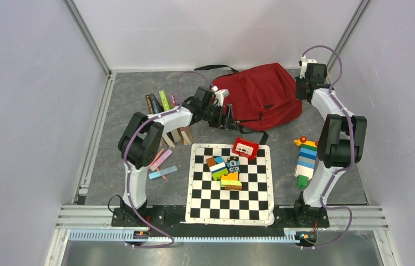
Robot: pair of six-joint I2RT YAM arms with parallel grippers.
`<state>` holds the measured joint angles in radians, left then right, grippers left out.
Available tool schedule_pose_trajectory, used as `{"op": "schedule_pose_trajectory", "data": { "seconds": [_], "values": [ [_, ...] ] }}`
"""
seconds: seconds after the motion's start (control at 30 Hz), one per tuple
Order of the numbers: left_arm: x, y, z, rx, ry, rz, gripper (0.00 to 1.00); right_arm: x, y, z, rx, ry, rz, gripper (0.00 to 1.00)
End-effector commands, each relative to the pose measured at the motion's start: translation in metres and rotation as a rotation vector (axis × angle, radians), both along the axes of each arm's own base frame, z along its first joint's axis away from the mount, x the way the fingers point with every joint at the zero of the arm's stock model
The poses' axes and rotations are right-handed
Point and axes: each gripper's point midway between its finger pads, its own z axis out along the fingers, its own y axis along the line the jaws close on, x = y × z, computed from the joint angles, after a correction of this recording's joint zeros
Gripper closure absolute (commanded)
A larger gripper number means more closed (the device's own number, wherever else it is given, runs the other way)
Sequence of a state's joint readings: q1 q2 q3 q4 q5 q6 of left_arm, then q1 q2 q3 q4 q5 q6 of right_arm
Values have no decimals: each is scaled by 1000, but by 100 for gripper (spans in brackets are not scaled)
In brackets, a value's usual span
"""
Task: Pack the student bag
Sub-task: Unzip the student bag at the center of the board.
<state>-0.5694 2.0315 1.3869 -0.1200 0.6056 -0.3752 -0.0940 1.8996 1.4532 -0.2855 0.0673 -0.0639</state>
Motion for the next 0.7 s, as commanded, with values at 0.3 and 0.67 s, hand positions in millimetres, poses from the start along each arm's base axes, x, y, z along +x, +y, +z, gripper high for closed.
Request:
{"op": "schedule_pose_trajectory", "data": {
  "seconds": [0.3,0.67],
  "values": [
    [19,-34,10,-58,-26,-18,48,16,3,40,17,-115,21,100],
    [18,-28,20,-3,-66,33,98,15,-10,44,-30,-129,-25,100]
  ]
}}
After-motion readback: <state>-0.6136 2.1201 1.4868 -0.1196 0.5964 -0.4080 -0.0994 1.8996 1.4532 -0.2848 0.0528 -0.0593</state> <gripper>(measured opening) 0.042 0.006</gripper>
